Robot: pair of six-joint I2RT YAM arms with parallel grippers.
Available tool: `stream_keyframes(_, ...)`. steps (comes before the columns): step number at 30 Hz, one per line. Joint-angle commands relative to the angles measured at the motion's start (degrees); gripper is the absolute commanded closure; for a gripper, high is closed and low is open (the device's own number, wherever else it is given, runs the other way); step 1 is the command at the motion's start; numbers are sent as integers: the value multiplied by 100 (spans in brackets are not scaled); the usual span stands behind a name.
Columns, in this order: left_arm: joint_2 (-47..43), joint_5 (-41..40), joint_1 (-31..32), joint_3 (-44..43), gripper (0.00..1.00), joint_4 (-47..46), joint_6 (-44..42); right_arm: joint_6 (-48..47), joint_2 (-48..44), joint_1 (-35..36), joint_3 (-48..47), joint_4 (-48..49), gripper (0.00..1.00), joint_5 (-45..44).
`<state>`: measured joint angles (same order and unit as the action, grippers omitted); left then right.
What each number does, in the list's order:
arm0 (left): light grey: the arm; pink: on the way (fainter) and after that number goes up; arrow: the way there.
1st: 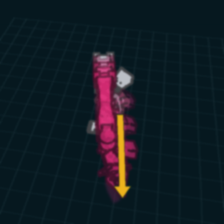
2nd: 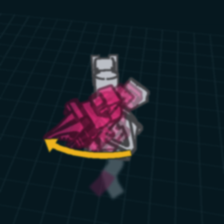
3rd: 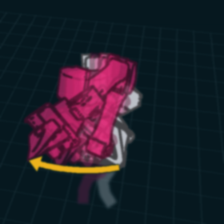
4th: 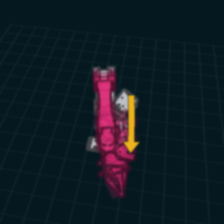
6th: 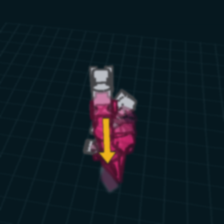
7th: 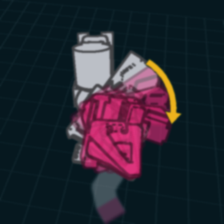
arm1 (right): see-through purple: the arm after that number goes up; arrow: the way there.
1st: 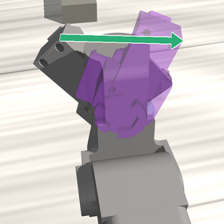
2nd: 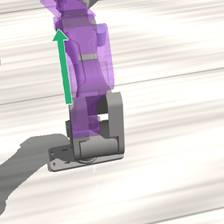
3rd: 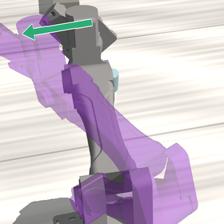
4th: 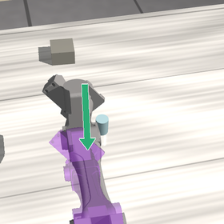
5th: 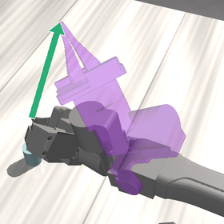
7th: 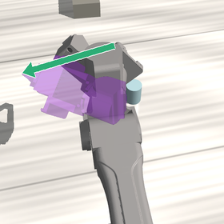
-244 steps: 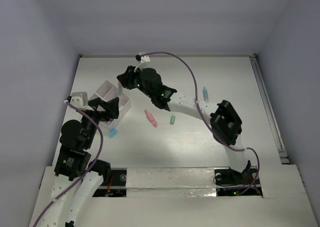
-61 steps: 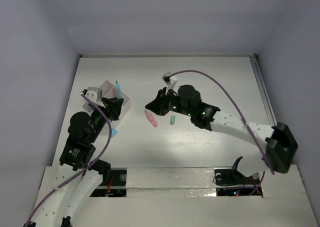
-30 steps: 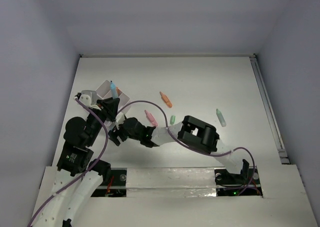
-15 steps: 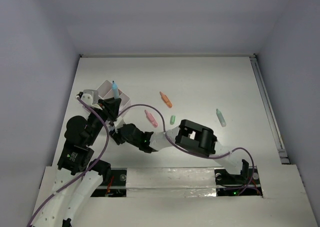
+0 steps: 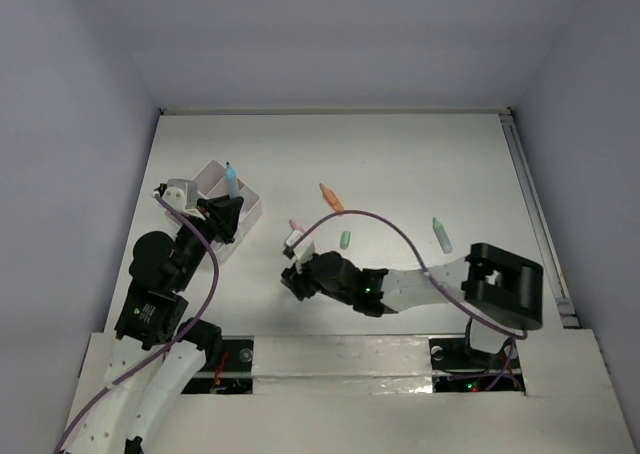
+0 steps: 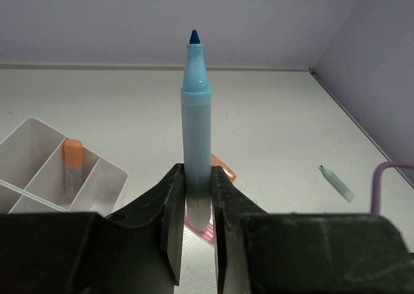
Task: Sort the stationery into containers
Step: Move the pen cap to the center of the board, then close the pen cap on the pen.
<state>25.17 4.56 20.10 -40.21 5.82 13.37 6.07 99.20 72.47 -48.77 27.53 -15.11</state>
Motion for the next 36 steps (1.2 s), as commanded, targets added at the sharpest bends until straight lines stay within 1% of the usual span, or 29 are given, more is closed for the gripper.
stream_keyframes(1,6,124,-41,-93,100,-266,-1,324,-785,-4,770,-599,80,-290)
stream_keyframes(3,6,124,-41,-93,100,-266,-1,676,-980,-127,1096,-661,79,-413)
stream_keyframes(5,14,150,-41,-93,100,-275,-1,808,-1121,-302,1456,-617,78,-413)
stream_keyframes(6,14,151,-41,-93,100,-275,-1,782,-1105,-364,1485,-661,77,-405)
stream_keyframes(8,41,168,-41,-93,100,-266,-1,590,-956,-443,1433,-783,77,-492)
stream_keyframes(12,41,160,-41,-101,100,-249,-9,282,-570,-444,967,-1223,77,-729)
stream_keyframes(14,15,133,-41,-101,100,-240,-18,159,-454,-444,887,-1329,76,-747)
stream_keyframes(15,14,133,-41,-101,100,-240,-18,141,-402,-444,887,-1364,66,-756)
stream_keyframes(17,6,151,-41,-93,100,-231,-18,158,-384,-444,835,-1460,52,-791)
stream_keyframes(18,6,151,-41,-93,100,-231,-18,176,-436,-444,843,-1513,40,-800)
stream_keyframes(20,6,177,-41,-93,100,-248,-18,219,-576,-444,878,-1575,33,-774)
stream_keyframes(21,23,186,-41,-101,100,-249,-9,237,-655,-444,861,-1697,27,-774)
stream_keyframes(23,23,195,-41,-101,100,-249,-9,263,-980,-444,782,-1856,20,-686)
stream_keyframes(24,23,203,-41,-101,100,-249,-9,272,-1086,-444,729,-2065,15,-642)
stream_keyframes(25,15,195,-41,-101,100,-249,-9,298,-1200,-444,668,-2180,12,-598)
stream_keyframes(28,-12,186,-41,-101,100,-240,-9,535,-1639,-444,387,-2725,11,-432)
stream_keyframes(29,-12,186,-41,-101,100,-240,-18,797,-1832,-444,317,-2953,11,-240)
stream_keyframes(31,-21,203,-41,-101,100,-240,-18,1115,-2044,-444,219,-3270,17,138)
stream_keyframes(32,-29,212,-41,-101,100,-240,-18,1447,-2219,-444,263,-3289,20,645)
stream_keyframes(33,-30,221,-41,-101,100,-248,-18,1624,-2281,-444,350,-3272,24,911)
stream_keyframes(35,-30,239,-41,-101,100,-257,-18,1984,-2282,-444,421,-3254,24,1342)
stream_keyframes(36,-38,239,-41,-101,100,-257,-18,2247,-2178,-444,439,-3228,18,1727)
